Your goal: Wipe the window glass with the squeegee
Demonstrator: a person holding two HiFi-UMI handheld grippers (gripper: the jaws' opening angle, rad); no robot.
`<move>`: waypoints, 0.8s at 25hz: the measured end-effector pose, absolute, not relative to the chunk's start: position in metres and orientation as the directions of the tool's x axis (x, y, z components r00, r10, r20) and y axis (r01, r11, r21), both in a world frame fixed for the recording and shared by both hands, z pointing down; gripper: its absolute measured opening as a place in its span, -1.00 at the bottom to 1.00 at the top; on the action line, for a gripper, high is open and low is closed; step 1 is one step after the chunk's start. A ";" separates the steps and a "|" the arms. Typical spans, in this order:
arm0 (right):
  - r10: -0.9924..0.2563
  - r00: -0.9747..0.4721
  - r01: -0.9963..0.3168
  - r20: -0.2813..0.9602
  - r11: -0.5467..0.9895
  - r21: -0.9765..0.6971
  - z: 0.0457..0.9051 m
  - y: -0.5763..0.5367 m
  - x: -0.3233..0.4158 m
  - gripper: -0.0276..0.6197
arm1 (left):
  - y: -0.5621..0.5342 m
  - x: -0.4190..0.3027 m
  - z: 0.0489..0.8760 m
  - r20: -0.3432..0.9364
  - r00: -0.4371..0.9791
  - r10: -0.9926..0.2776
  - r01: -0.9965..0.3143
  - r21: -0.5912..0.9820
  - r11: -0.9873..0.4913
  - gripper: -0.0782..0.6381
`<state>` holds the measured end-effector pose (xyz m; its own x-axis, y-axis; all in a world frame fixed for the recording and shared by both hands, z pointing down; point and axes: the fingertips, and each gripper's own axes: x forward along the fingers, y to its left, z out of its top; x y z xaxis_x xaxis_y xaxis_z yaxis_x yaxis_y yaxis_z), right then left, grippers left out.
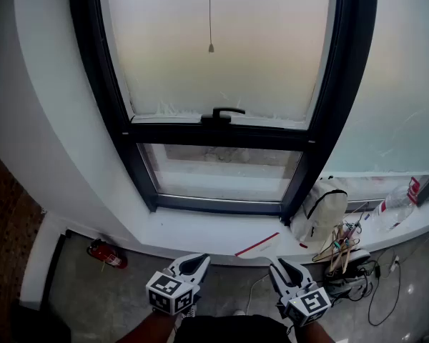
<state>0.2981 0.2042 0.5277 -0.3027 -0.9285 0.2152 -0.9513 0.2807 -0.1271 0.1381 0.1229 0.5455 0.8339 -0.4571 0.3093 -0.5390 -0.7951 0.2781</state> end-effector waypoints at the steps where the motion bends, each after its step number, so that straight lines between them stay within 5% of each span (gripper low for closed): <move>1: -0.929 -0.303 -0.952 0.210 0.285 -0.114 0.527 0.202 0.300 -0.63 | 0.121 0.141 0.544 0.298 0.837 -0.459 -0.535 0.276 -0.798 -0.78; 13: -0.933 -0.339 -0.938 0.117 0.326 -0.118 0.518 0.198 0.305 -0.63 | 0.126 0.157 0.545 0.318 0.830 -0.459 -0.531 0.195 -0.825 -0.78; 20: -0.913 -0.364 -0.930 0.185 0.348 -0.117 0.527 0.199 0.300 -0.63 | 0.126 0.161 0.549 0.325 0.826 -0.460 -0.542 0.236 -0.807 -0.78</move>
